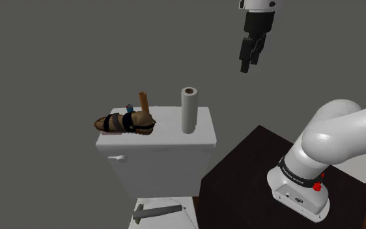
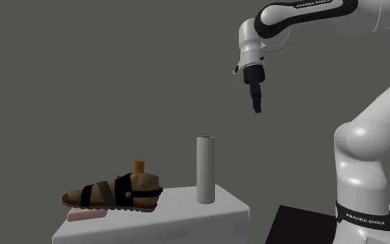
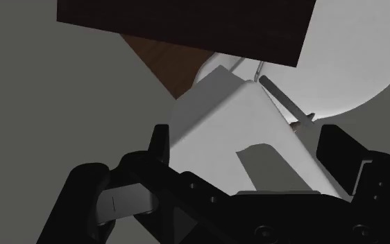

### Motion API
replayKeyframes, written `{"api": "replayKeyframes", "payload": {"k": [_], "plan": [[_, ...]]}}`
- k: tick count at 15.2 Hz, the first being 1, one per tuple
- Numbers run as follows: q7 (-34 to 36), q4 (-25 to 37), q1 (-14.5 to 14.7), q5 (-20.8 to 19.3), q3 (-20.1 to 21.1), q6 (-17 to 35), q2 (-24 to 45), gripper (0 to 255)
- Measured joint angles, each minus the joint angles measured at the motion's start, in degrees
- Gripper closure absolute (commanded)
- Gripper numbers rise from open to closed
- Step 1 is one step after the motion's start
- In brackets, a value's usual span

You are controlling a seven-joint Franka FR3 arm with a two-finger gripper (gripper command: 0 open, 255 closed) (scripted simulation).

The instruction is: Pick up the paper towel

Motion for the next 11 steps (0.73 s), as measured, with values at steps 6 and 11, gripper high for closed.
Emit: {"api": "replayKeyframes", "payload": {"k": [6, 11], "plan": [[2.33, 0.71, 1.61, 1.57, 3.84, 5.63, 4.95, 0], [4.23, 3.67, 2.75, 1.71, 7.67, 12.99, 13.57, 0]]}}
